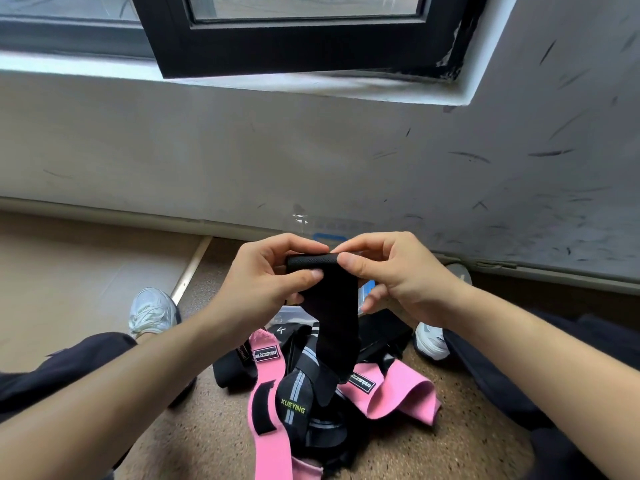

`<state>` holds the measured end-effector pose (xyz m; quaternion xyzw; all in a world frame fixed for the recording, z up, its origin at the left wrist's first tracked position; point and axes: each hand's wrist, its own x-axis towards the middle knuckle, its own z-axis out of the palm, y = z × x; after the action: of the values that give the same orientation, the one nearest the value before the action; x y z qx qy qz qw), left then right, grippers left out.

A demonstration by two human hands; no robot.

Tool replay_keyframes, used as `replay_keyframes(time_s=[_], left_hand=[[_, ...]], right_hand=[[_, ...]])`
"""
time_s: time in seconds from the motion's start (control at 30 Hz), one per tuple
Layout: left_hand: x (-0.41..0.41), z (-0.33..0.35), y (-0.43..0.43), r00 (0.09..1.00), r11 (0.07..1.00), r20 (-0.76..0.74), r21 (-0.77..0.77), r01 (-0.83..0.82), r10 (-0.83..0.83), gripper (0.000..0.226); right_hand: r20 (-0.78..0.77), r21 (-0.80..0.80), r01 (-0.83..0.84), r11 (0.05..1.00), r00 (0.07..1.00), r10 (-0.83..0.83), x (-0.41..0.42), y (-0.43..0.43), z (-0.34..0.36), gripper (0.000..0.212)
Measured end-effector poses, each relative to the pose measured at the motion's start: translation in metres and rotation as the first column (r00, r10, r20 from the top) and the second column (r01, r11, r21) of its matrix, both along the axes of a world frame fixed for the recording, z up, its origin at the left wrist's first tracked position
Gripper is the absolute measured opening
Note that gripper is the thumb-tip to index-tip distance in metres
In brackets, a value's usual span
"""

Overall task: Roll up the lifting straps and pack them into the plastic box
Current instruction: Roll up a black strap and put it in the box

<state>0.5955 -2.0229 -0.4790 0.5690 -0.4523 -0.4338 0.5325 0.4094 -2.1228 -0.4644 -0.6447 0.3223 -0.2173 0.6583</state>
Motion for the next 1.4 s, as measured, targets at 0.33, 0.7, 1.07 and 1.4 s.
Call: replay_keyframes(time_s=[0.33,0.7,1.07,1.4], left_hand=[[0.002,0.001,0.0,1.0,0.992,-0.004,0.126,-0.009,0.01,0.014],[0.004,0.023,-0.012,0.996,0.996,-0.083,0.093,-0.007,0.014,0.014],[0.01,0.077,-0.029,0.994,0.985,-0.013,-0.139,-0.106,0.105,0.021],[0.024,0.108,-0.051,0.986,0.976,0.094,-0.183,-0.117,0.136,0.02]], right_hand=[[0.102,-0.265,0.171,0.949,0.984,-0.149,0.003,0.001,-0.015,0.011],[0.174,-0.384,0.163,0.909,0.979,-0.103,0.011,-0.012,0.001,0.022],[0.053,-0.195,-0.111,0.975,0.991,0.123,0.017,-0.048,0.076,0.029],[0.252,-0.352,0.016,0.936,0.965,0.078,0.038,-0.071,0.11,0.013]])
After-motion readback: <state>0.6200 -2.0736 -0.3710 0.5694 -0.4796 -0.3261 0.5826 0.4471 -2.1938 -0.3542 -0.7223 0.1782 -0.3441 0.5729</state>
